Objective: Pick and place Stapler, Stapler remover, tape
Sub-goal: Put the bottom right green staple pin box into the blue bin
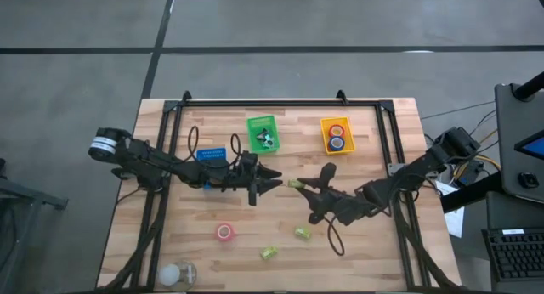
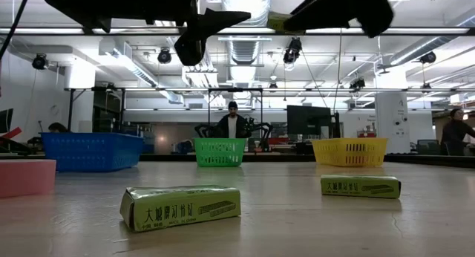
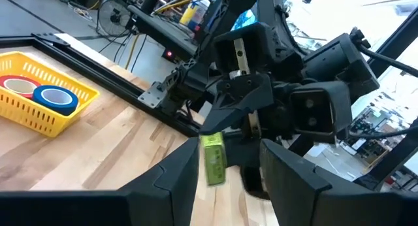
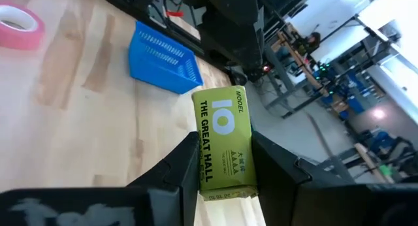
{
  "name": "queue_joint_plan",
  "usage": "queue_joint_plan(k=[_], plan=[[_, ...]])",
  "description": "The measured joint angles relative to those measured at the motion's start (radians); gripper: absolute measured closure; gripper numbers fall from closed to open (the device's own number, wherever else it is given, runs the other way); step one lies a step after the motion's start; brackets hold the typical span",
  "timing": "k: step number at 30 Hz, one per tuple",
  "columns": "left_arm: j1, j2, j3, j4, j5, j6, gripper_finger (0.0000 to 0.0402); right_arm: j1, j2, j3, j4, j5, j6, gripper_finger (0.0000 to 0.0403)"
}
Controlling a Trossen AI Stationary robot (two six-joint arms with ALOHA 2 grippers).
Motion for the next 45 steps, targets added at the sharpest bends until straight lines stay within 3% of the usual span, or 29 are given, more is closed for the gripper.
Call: queue_joint_plan(k=[26,31,39,45], plan=[[-0.005,0.004,0.001,-0.029,0.01,0.041,0.0239,-0.063,0.081,0.128,0.001,-0.035,-0.106,0.0289],[-0.005,0.013,0.0,-0.037,0.01,0.057,0.0272,-0.064,0.083,0.129,0.002,-0.064,-0.086,0.0281],[-0.002,0.028,0.0,-0.022,0.012,0.075,0.0358,-0.067,0.083,0.127,-0.003,-0.087,-0.066,0.0285],[-0.002,0.028,0.0,-0.018,0.013,0.117,0.0359,-0.067,0.083,0.126,0.006,-0.113,-0.035,0.0258]])
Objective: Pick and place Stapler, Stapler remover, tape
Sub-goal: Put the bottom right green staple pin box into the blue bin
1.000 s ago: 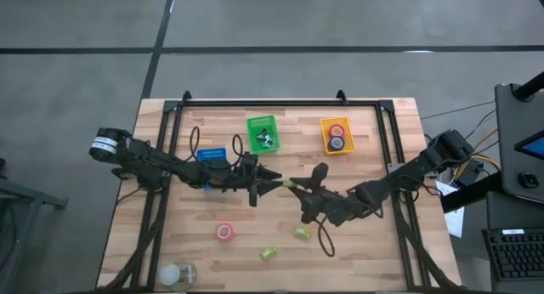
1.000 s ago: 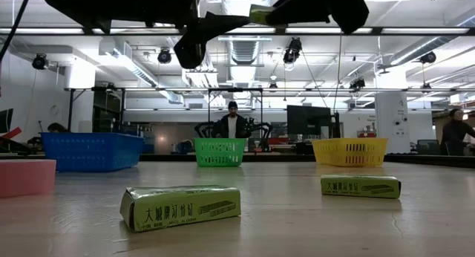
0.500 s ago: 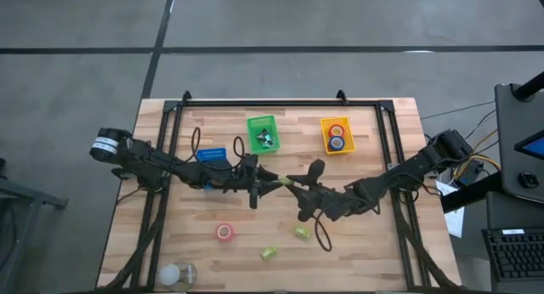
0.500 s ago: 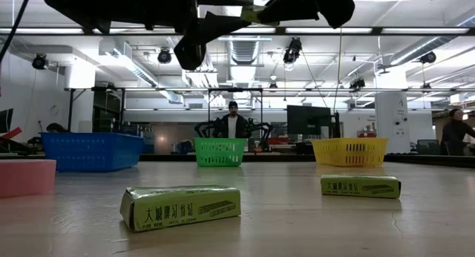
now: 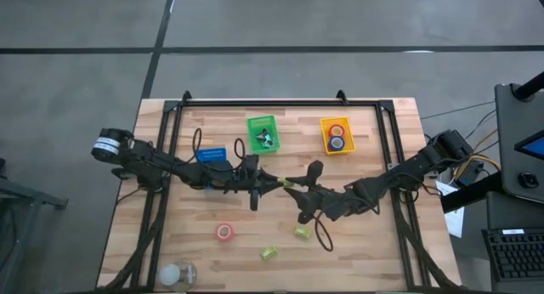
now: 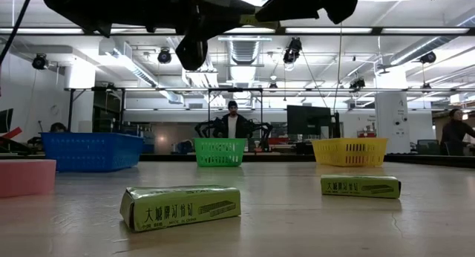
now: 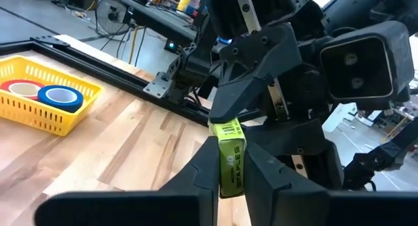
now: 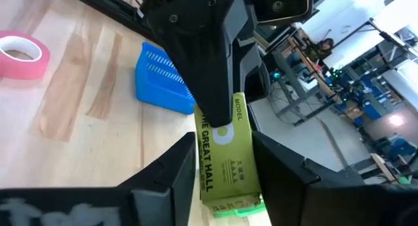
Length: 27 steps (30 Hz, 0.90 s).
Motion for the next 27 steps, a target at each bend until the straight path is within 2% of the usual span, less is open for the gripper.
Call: queue_joint_plan(k=[5,8,14,17,20,27], plan=[[0.008,0.0,0.0,-0.001,-0.001,0.001,0.0341,0.0,0.0,-0.007,-0.003,0.005,0.006,0.0226],[0.017,-0.003,-0.003,-0.018,-0.002,-0.002,0.0348,-0.001,0.0,-0.01,-0.011,0.015,0.019,0.0204],[0.038,-0.039,-0.009,-0.202,-0.029,-0.001,0.0358,0.013,0.0,-0.011,-0.122,0.061,0.087,0.0174],[0.042,-0.087,-0.009,-0.387,-0.088,0.002,0.0351,0.019,-0.001,-0.011,-0.21,0.061,0.188,0.017],[0.042,-0.176,-0.006,-0.662,-0.193,-0.006,0.0352,0.025,0.0,-0.013,-0.302,0.061,0.286,0.0172],[0.056,-0.427,0.0,-1.226,-0.441,-0.199,0.0349,0.024,0.0,-0.036,-0.355,0.054,0.397,0.0179]])
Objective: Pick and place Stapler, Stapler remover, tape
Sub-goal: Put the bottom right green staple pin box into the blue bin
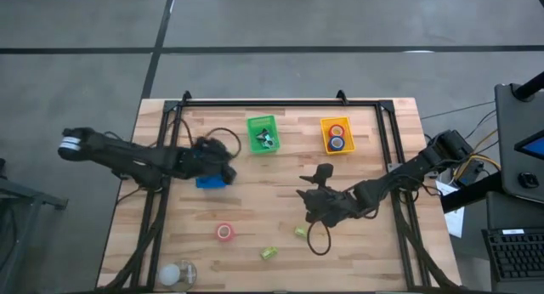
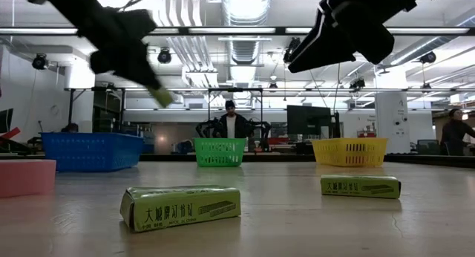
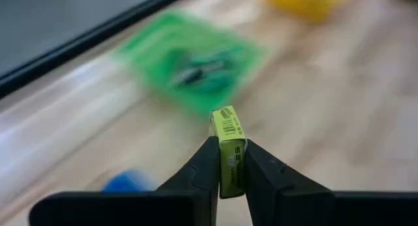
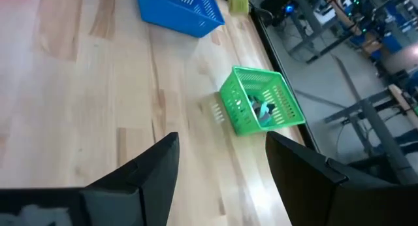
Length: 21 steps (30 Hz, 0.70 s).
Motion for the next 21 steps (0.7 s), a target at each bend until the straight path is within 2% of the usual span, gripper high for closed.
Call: queue_joint_plan(k=[4,6,9,14,21], plan=[[0.035,-0.074,-0.009,-0.255,-0.052,-0.19,0.0348,0.0,0.0,-0.001,0.003,0.0,0.015,0.0177],[0.043,-0.083,-0.015,-0.298,-0.05,-0.237,0.0349,0.0,0.0,-0.001,0.004,0.0,0.019,0.0177],[0.05,-0.079,-0.038,-0.292,0.029,-0.247,0.0349,0.0,0.0,-0.001,0.005,0.0,0.022,0.0177],[0.063,-0.046,-0.1,-0.299,0.068,-0.298,0.0346,0.0,0.0,-0.001,0.006,0.0,0.022,0.0178],[0.087,-0.029,-0.184,-0.169,0.13,-0.324,0.0337,0.0,0.0,-0.001,0.003,-0.001,0.022,0.0177]])
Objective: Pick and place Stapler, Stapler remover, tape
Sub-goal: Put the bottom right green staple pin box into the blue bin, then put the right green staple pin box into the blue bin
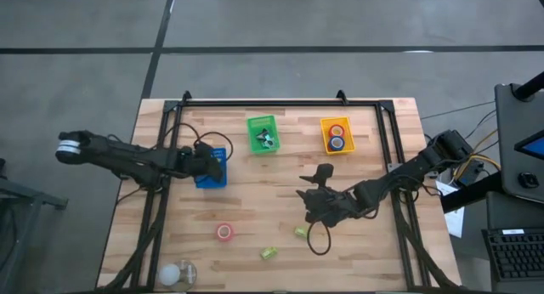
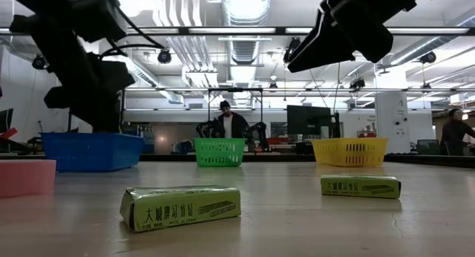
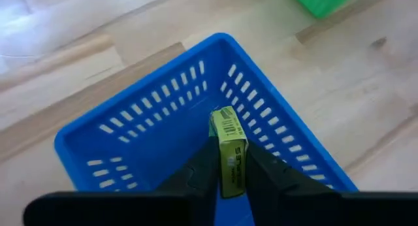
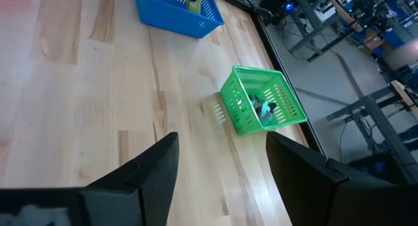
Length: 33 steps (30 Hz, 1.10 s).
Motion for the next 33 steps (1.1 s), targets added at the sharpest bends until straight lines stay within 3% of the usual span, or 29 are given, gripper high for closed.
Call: queue_joint_plan(k=[4,11,18,26,30,33], plan=[[0.027,0.001,-0.032,0.015,0.014,-0.027,0.0319,0.0,0.0,-0.002,0.0,-0.019,0.023,0.0179],[0.046,-0.001,-0.017,0.016,-0.01,-0.01,0.0274,0.0,0.0,-0.03,-0.006,-0.149,0.131,0.0175],[0.045,-0.002,0.079,0.027,-0.058,0.105,0.0233,0.0,0.001,-0.087,-0.007,-0.384,0.265,0.0177],[-0.023,-0.003,0.127,0.365,-0.052,0.266,0.0225,0.016,0.001,-0.152,0.124,-0.651,0.419,0.0168],[-0.054,-0.003,0.127,0.507,-0.051,0.336,0.0225,0.057,0.021,-0.177,0.194,-0.672,0.449,0.0165],[-0.065,-0.001,0.126,0.56,-0.052,0.365,0.0224,0.083,0.058,-0.176,0.203,-0.628,0.512,0.016]])
